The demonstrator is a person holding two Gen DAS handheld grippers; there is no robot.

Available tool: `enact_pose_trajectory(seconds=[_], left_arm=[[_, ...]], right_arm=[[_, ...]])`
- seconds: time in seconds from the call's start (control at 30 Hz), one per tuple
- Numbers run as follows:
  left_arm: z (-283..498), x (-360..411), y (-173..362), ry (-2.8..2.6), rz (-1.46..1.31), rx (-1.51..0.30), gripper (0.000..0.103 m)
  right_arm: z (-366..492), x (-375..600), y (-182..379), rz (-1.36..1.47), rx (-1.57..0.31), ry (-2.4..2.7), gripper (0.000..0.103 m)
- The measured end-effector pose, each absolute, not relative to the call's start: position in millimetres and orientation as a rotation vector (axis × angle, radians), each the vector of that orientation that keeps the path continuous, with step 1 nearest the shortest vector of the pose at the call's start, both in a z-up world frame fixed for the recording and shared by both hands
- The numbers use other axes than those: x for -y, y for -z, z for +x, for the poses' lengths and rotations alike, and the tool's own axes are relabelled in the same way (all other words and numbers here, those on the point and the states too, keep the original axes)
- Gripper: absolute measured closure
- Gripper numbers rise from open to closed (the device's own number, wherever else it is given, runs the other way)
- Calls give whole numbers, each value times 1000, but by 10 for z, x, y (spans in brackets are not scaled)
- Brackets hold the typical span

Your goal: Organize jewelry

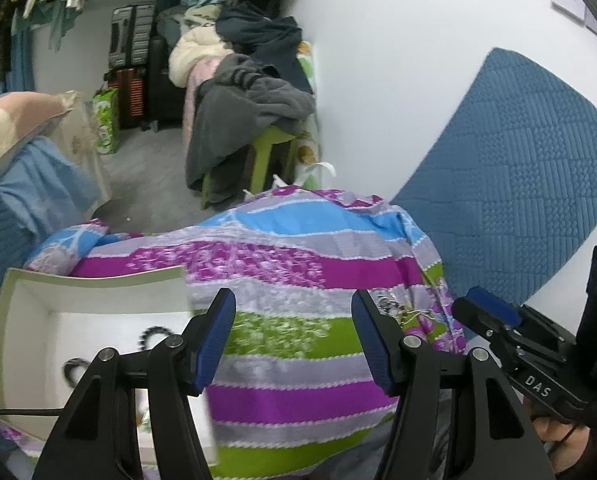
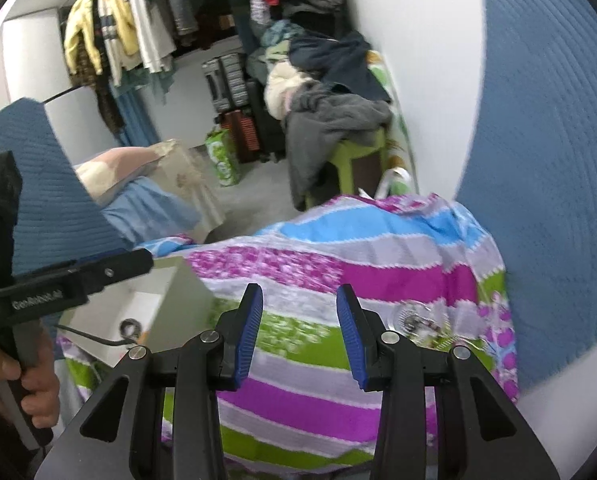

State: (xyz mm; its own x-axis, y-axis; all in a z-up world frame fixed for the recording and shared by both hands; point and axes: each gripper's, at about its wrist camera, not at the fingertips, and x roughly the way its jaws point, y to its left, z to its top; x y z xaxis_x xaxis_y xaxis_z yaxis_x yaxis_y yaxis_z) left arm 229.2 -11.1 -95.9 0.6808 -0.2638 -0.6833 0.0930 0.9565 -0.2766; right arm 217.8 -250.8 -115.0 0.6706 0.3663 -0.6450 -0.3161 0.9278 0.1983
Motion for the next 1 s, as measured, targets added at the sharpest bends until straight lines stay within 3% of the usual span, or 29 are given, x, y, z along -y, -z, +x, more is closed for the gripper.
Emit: enact_pose_trajectory(seconds=[0.3,0.57,0.63,1.0], left_arm=[[2633,757,1327,305,-210,-858,44],[3011,1236,1911,379,-211,-967,45],[3106,1299,2035,392,-215,-991,57],[3584,1679,2692,440,-188,-1094,67]], right_arm=[[2284,3120,1562,92,-794,-291,67],[2538,3390,2093,128,-894,-281,79],[2632,3420,2213,136,-917,-286,79],[3096,3413,2706,128,-1030,-297,80]])
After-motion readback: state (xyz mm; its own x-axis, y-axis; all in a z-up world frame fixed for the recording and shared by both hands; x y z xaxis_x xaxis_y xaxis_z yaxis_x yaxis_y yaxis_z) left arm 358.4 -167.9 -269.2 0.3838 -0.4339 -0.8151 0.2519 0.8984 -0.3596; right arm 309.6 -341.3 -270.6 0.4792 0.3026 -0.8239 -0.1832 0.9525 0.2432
